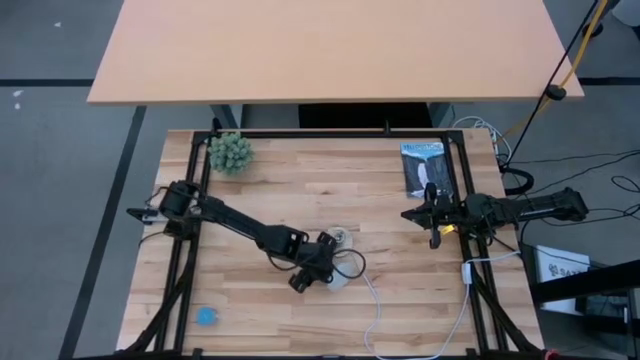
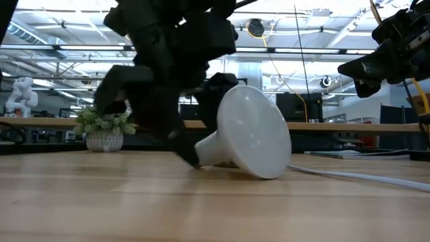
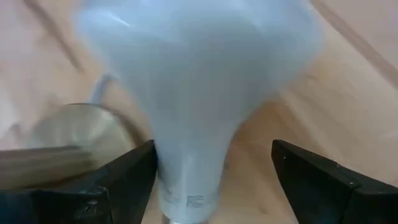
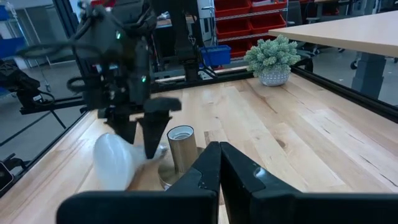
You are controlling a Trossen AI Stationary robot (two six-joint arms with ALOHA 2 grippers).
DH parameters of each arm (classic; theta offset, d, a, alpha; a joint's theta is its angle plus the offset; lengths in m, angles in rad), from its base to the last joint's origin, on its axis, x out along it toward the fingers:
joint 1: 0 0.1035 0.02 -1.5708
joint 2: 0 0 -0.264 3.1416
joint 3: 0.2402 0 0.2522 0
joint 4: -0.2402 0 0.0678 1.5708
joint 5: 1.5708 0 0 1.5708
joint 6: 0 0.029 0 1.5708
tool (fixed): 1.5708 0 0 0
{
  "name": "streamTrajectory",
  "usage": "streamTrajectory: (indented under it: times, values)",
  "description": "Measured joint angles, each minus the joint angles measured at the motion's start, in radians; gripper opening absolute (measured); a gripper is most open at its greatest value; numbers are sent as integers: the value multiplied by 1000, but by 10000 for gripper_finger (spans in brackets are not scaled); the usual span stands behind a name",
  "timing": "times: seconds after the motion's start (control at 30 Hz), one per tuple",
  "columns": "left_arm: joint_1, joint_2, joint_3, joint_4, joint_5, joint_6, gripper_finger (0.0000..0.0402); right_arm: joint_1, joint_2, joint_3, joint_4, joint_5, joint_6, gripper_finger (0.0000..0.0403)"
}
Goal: Screw lightbulb
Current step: Insert the lightbulb into the lamp
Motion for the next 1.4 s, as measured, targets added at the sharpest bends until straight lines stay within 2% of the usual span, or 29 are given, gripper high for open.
streamTrajectory:
  times: [0.2,0.43,0.63,0.87,1.13,1.4]
  values:
    - [-22,40,3,22,-3,-46,308,0,0,0,0,0,0,0]
    - [-1,37,1,24,13,-256,242,0,0,0,0,0,0,0]
    - [7,38,0,25,40,-319,189,0,0,0,0,0,0,0]
    - [7,32,0,22,40,-410,150,0,0,0,0,0,0,0]
    - [-4,-40,0,93,9,-494,154,0,0,0,0,0,0,0]
    - [7,-56,0,304,-52,-494,153,0,0,0,0,0,0,0]
